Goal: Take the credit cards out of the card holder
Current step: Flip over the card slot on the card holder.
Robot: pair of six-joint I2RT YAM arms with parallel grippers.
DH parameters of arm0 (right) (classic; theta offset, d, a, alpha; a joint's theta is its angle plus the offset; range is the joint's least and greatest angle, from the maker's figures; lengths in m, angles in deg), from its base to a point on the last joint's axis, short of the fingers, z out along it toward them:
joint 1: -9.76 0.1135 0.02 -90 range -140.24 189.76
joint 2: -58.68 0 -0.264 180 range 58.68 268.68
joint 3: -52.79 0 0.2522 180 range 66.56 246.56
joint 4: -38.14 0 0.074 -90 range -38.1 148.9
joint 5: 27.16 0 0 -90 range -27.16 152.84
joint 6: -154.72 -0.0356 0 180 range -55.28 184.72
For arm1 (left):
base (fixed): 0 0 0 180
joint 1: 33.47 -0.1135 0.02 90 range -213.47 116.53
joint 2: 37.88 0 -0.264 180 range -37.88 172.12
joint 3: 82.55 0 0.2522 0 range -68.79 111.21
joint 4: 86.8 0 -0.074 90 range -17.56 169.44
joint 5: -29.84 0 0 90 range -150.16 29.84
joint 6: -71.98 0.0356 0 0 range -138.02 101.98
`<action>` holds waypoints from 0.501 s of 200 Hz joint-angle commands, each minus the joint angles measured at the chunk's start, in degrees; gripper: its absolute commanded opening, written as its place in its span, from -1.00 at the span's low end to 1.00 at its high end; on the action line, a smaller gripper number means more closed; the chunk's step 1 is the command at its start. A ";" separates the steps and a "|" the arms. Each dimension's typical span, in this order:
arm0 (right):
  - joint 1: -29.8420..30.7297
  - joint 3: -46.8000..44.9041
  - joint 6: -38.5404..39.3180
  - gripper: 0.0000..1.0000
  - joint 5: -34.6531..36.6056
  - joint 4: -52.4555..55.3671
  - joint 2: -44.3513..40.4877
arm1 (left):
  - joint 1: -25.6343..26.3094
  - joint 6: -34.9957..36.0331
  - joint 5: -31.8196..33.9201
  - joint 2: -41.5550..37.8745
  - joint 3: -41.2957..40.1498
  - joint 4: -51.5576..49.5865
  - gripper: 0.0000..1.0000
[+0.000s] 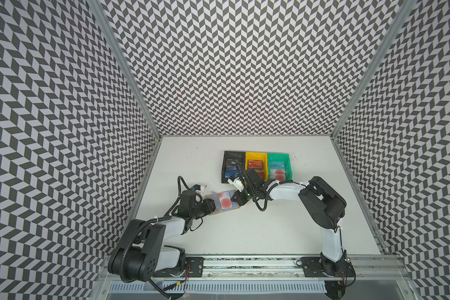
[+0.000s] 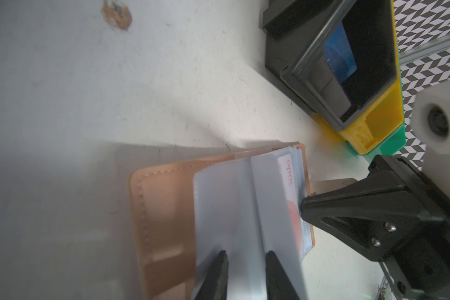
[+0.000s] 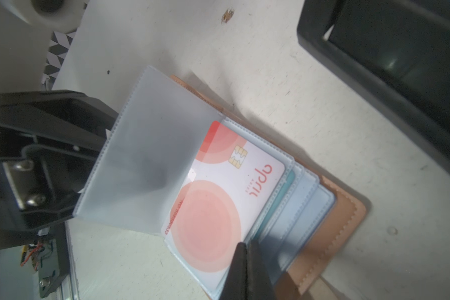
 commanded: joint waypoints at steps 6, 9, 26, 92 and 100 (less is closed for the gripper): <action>0.77 0.55 0.17 -1.00 0.75 0.77 1.12 | 0.14 0.53 3.67 -6.03 1.89 -11.35 -0.40; 0.77 0.55 0.22 -1.00 0.72 0.73 1.17 | 0.14 0.58 3.95 -6.83 2.20 -12.30 -0.39; 0.77 0.63 0.22 -1.00 0.59 0.95 1.47 | -0.39 1.27 5.58 -11.71 3.85 -17.86 -0.37; 0.78 0.05 0.17 -1.00 0.29 1.21 1.46 | -2.75 0.95 4.46 -23.23 6.90 -25.17 -0.34; 0.77 -0.03 0.09 -1.00 0.17 1.09 1.49 | -2.84 0.46 3.13 -23.52 6.51 -23.34 -0.35</action>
